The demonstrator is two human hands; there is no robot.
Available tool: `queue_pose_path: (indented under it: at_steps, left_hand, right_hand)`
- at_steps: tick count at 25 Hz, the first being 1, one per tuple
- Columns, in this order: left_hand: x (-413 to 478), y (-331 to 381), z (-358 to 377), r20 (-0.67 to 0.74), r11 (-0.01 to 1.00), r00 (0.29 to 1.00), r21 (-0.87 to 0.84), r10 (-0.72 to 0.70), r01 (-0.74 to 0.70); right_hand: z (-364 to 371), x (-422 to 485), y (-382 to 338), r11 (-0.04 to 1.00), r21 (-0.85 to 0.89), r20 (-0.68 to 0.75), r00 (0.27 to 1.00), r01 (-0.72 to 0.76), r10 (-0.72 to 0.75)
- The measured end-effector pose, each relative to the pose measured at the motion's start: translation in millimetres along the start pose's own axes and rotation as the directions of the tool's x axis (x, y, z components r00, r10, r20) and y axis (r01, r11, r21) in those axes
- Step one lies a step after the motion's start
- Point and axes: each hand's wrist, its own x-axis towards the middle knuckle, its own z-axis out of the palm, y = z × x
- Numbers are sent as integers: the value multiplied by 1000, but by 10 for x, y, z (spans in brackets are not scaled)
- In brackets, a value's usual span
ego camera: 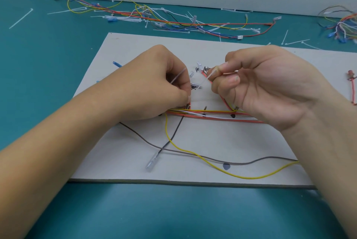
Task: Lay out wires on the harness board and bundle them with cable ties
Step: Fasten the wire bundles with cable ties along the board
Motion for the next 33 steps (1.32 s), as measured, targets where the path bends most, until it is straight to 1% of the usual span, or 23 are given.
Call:
queue_pose_path:
  at_steps: [3,5,7,8,10,12,14,16,17,19,22,24,26,28,30,33]
  left_hand:
    - [13,-6,2,-2,1000,1000,-5,-7,7]
    - [21,-21,8,-4,1000,1000,3,-6,6]
    - [14,-26,2,23,1000,1000,13,13,-13]
    - [-2,-28,1,44,999,999,27,23,-25]
    - [-50,-51,1,70,995,996,74,59,-65]
    - [-89,-56,11,65,984,991,125,120,-128]
    - [-115,-36,30,56,971,981,139,187,-193]
    - [-144,2,44,62,962,970,126,236,-242]
    - [-158,25,54,69,957,964,124,257,-263]
    - [-171,45,68,88,949,958,139,274,-284]
    - [-155,33,69,100,946,959,169,264,-278]
    - [-147,25,60,105,949,960,154,261,-275]
    - [-148,23,60,114,953,960,137,256,-270]
    - [-144,22,64,118,955,960,128,253,-267]
    - [-140,10,64,120,957,962,129,246,-261]
    - [-137,2,65,122,961,964,117,235,-249]
  right_hand:
    - [18,-7,19,1000,-6,32,999,-3,3]
    - [22,-7,24,998,-59,66,998,6,-2]
    - [11,-42,11,969,-241,122,992,58,-29]
    - [8,-73,1,932,-348,152,987,103,-53]
    - [20,-140,-29,821,-538,168,979,190,-116]
    - [20,-174,-68,648,-724,99,965,236,-241]
    - [-5,-165,-115,467,-856,35,927,221,-374]
    - [-34,-124,-180,304,-940,-3,889,154,-458]
    - [-45,-95,-235,227,-968,-19,881,102,-473]
    - [-65,7,-383,123,-992,-53,877,7,-477]
    - [-151,433,-621,45,-995,-104,847,-94,-521]
    - [-273,876,-720,-27,-984,-133,824,-177,-550]
    - [-376,1271,-750,-90,-967,-150,820,-237,-552]
    - [-437,1513,-757,-110,-954,-176,817,-279,-549]
    - [-445,1649,-769,-107,-947,-194,806,-302,-559]
    - [-450,1772,-785,-95,-953,-181,789,-289,-587]
